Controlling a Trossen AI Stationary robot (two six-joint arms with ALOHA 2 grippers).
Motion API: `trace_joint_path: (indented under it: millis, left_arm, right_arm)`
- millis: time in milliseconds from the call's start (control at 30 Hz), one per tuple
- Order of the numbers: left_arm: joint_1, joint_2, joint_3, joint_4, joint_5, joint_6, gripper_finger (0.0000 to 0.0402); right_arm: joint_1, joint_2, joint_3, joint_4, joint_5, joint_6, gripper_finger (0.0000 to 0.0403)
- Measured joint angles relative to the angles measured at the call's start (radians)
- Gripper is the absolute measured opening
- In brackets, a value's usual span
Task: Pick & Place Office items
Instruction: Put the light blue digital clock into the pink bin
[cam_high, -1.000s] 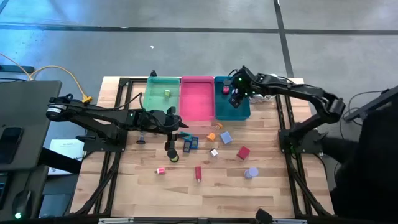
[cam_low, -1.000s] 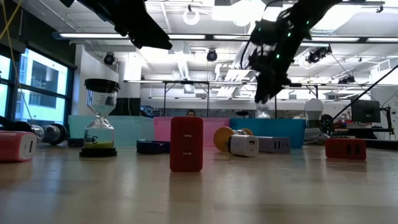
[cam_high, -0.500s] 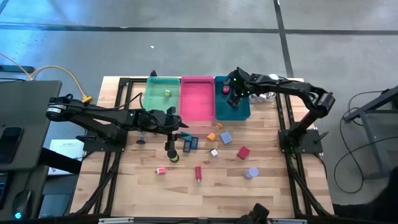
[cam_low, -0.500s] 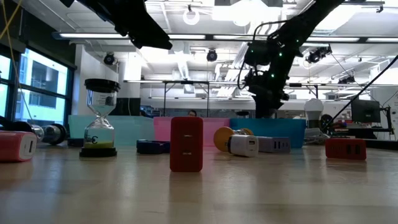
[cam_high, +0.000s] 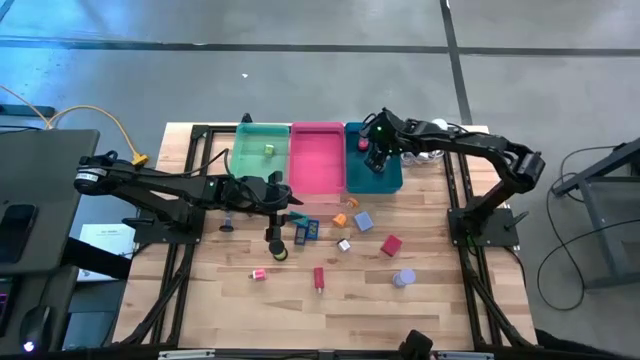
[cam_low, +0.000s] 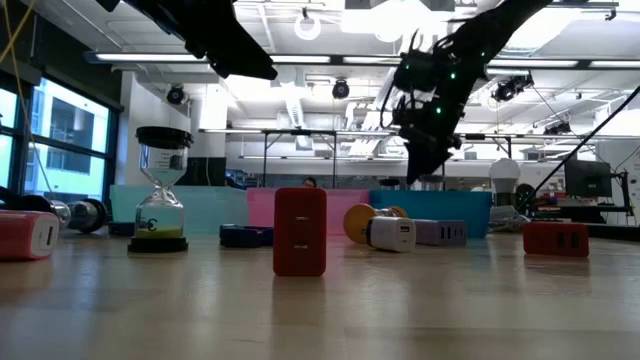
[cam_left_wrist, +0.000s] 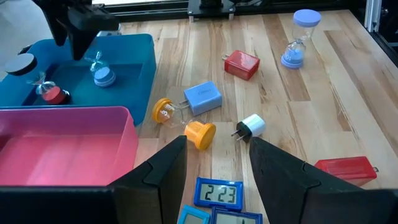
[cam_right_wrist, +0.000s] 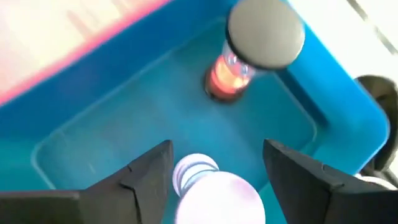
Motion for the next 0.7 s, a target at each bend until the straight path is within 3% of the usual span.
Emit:
trace_joint_path:
  millis: [367,533,700]
  left_arm:
    - [0.013,0.000,0.000,-0.006,-0.003,-0.001,0.0168]
    - [0.023,-0.058,0.000,-0.168,-0.013,0.003,0.0168]
    - [0.041,-0.162,0.002,-0.322,-0.039,-0.091,0.0168]
  right_arm:
    - [0.038,-0.229,0.000,-0.027,-0.012,0.018,0.0239]
    - [0.115,-0.343,0.000,-0.092,-0.013,0.072,0.0239]
    - [0.222,-0.417,0.000,-0.149,-0.014,0.131,0.0239]
